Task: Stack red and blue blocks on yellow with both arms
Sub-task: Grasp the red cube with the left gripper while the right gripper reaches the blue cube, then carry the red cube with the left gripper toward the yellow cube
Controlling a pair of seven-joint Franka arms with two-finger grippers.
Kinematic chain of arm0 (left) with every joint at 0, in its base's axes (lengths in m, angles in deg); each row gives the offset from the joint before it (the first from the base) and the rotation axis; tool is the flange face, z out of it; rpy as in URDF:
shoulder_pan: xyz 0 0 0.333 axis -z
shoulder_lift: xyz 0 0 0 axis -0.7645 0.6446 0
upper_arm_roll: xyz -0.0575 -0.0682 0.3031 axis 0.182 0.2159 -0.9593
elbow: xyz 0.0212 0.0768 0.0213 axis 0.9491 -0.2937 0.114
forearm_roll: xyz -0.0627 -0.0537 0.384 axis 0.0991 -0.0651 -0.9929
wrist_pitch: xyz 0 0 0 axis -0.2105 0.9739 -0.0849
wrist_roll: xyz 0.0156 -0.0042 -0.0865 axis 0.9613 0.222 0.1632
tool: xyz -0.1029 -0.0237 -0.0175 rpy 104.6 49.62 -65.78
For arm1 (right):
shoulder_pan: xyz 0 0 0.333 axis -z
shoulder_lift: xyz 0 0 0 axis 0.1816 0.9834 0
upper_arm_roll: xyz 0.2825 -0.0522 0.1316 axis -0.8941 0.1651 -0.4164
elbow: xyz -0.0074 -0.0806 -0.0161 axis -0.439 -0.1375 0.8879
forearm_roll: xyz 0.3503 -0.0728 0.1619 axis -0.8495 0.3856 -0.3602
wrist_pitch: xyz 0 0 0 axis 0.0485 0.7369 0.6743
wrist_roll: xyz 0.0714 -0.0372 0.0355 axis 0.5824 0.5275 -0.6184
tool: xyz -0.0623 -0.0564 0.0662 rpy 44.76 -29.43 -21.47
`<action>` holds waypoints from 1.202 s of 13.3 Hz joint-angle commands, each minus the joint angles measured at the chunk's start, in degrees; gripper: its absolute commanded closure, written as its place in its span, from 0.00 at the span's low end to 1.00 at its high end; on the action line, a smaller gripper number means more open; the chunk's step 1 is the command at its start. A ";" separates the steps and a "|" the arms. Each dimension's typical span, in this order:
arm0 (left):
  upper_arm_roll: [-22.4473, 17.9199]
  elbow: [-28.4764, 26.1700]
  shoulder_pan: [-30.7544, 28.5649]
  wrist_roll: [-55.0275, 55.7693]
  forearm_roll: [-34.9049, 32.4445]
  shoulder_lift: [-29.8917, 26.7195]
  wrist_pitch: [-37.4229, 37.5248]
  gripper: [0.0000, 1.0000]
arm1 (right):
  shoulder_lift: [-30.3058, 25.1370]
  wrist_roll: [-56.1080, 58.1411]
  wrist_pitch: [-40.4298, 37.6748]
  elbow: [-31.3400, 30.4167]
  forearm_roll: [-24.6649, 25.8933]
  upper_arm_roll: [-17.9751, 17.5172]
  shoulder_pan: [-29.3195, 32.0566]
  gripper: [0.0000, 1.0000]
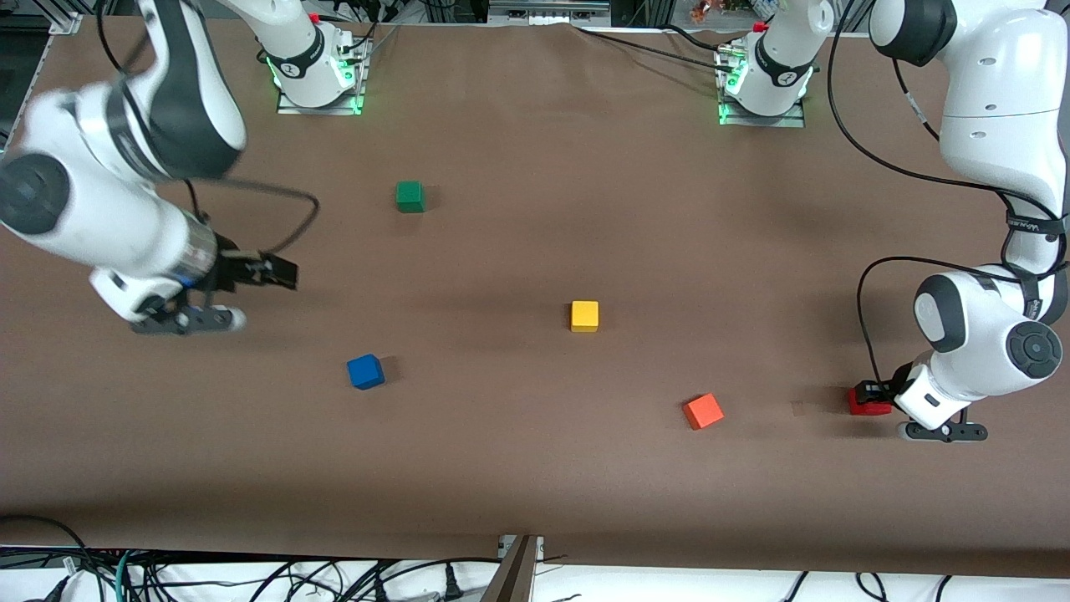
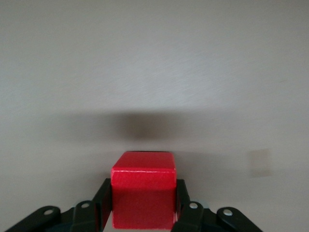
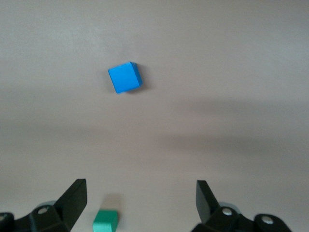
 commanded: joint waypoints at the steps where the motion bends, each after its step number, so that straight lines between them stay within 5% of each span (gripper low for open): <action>1: 3.76 0.35 0.32 0.73 1.66 -5.08 5.73 1.00 | 6.64 5.15 6.31 1.44 -1.31 0.03 -0.74 0.00; 7: 7.55 0.44 10.93 15.66 0.78 -11.33 13.83 1.00 | 18.16 7.26 24.07 1.53 -0.88 -0.41 -4.43 0.00; 13: 7.82 0.18 26.58 22.36 0.78 -10.81 14.01 1.00 | 22.65 12.28 30.05 1.44 -1.31 -0.41 -4.35 0.02; 16: 7.82 -0.52 31.33 30.06 0.70 -10.37 14.10 1.00 | 22.66 12.37 29.98 1.62 -1.40 -0.41 -3.82 0.41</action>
